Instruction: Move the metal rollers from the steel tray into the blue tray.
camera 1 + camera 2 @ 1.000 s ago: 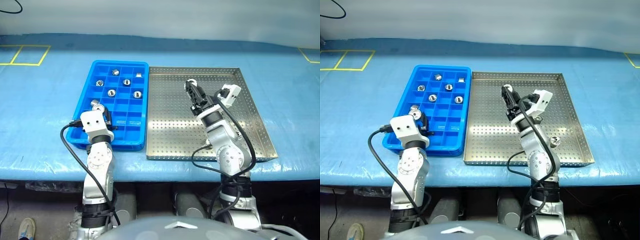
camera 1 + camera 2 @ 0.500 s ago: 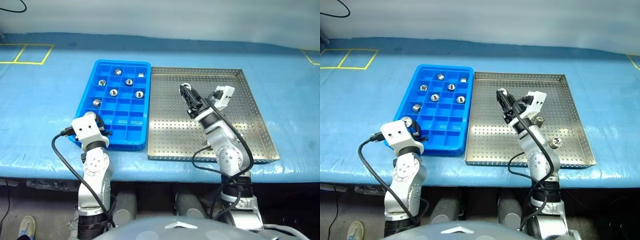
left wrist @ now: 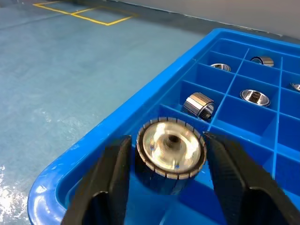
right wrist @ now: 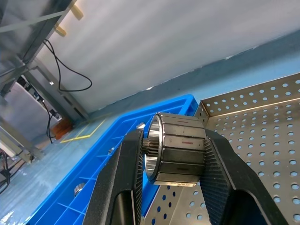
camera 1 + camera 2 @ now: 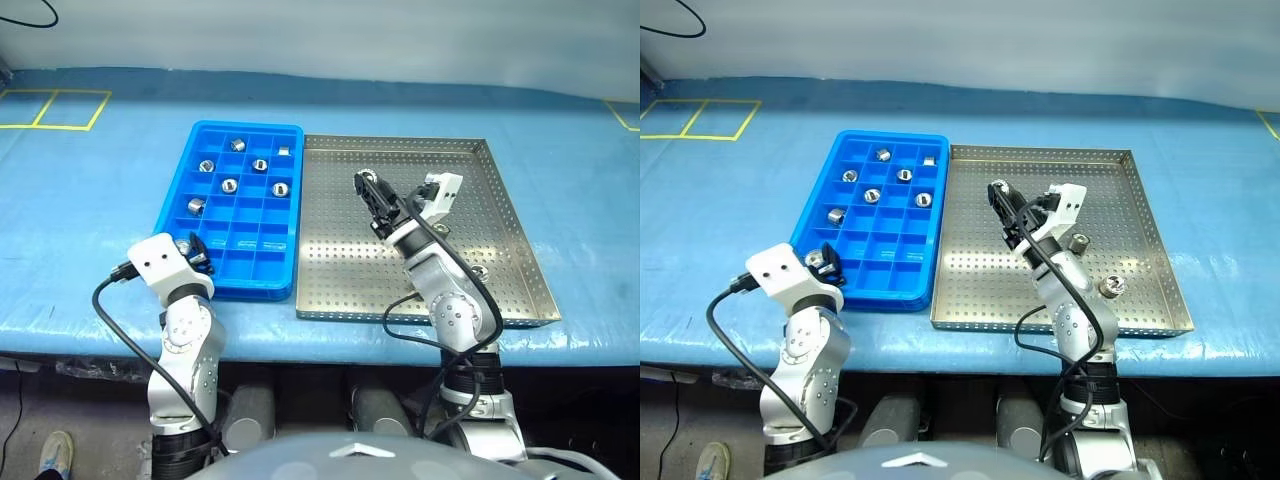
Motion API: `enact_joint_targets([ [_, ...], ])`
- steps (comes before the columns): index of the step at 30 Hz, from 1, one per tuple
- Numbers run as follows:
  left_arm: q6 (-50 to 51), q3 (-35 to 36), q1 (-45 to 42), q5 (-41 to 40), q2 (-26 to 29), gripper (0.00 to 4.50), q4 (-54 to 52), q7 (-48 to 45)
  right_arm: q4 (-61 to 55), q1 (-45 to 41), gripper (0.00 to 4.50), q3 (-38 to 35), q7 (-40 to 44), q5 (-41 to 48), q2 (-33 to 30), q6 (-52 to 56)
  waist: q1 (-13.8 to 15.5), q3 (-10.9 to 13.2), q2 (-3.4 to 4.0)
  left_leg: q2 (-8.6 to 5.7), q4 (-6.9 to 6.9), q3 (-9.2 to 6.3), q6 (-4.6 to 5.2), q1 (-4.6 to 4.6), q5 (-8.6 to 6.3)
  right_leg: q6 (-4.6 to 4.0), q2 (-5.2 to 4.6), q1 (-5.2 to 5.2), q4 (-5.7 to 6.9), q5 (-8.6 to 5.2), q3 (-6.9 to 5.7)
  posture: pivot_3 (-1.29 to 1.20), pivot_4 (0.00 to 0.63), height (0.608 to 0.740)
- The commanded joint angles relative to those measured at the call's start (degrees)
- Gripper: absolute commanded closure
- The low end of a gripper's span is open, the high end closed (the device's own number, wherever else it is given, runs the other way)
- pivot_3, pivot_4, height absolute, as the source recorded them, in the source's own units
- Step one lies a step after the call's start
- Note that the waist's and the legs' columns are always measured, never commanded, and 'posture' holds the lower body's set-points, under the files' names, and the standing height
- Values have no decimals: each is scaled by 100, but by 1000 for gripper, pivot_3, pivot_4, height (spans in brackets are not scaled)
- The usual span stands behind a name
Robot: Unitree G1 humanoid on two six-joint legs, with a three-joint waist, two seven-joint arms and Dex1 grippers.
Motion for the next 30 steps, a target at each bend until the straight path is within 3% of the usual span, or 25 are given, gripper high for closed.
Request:
enact_joint_targets([
  [1, 218, 107, 20, -260, -840, 174, 312, 252, -151, -59, 3199, -47, 42, -3, -8, -57, -4, -2, 3, 0, 0, 0, -1, 2, 1, 0, 0, 2, 1, 0, 0, 120, 150, 740],
  [6, -120, 10, -8, -596, -790, 46, 323, 56, -167, -54, 3199, 54, 95, -106, -53, -41, -5, -14, 22, 0, 1, 3, 0, 3, 2, -1, 0, 2, 0, 1, 2, 118, 150, 740],
  [13, -850, -757, -71, -216, 83, 46, 101, -1148, -82, -307, 3199, 1434, 689, -1202, -544, 36, 15, 3, -5, -6, 7, 1, -2, -8, 3, -2, -2, -2, -5, 1, 1, 140, 150, 740],
  [23, -1233, -592, 444, 371, 192, 46, -118, -1374, 1050, -1343, 3199, 2095, 861, -1993, 148, -283, 151, 13, -24, -2, -7, -13, -2, -16, 3, -35, 0, -15, -5, 19, -13, 283, 150, 740],
  [30, -1486, -784, 930, 1031, 134, 46, -477, -1322, 2012, -1922, 3199, 2159, 915, -2339, 601, -434, 544, 17, -30, -1, -11, -33, -3, -22, 2, -58, 0, -17, -5, 6, -37, 434, 150, 740],
])
